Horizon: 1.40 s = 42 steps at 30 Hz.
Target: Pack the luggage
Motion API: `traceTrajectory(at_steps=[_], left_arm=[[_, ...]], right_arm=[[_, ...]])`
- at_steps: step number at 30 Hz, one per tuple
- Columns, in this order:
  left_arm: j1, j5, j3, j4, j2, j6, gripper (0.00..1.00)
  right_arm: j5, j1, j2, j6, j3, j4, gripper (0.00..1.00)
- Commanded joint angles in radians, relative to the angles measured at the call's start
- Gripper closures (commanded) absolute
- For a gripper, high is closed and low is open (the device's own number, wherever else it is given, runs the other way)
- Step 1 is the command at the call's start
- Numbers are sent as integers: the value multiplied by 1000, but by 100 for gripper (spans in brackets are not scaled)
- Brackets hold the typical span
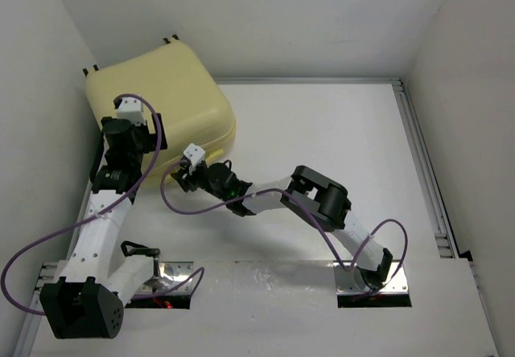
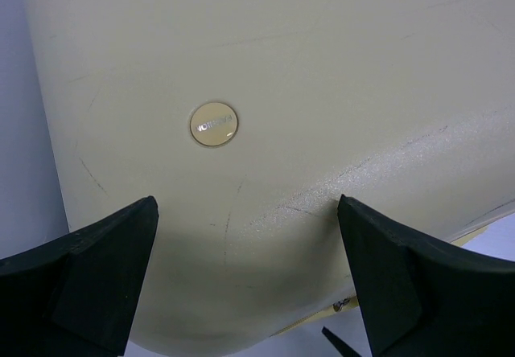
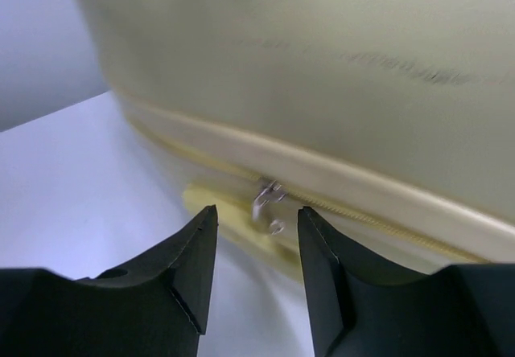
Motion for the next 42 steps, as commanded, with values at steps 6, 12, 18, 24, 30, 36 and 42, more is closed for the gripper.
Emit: traceTrajectory(at_steps=[6,12,18,24,30,36,42], left_arm=[[10,-41,-32,-28,-34,7,1],[10,-61,-41,-28,-71,29,1],[10,-84,-61,-51,-104,29,1],[20,-84,-83,-61,-115,11,1],[20,-104,-83,-61,-65,-9,1],[20,-141,-83,-70,18,-9,5],[41,-137,-110,-50,69,-9,7]], right_arm=[[188,12,28,-9,126,-53,56],[238,30,70,25,198,-149,62],[292,32,104,7,236,-206,88],[264,22,74,-15,153,-162,100],[246,-8,25,-42,67,-108,100],[246,-83,-30,-74,0,-99,100],[235,-174,-128,-97,-120,-100,100]])
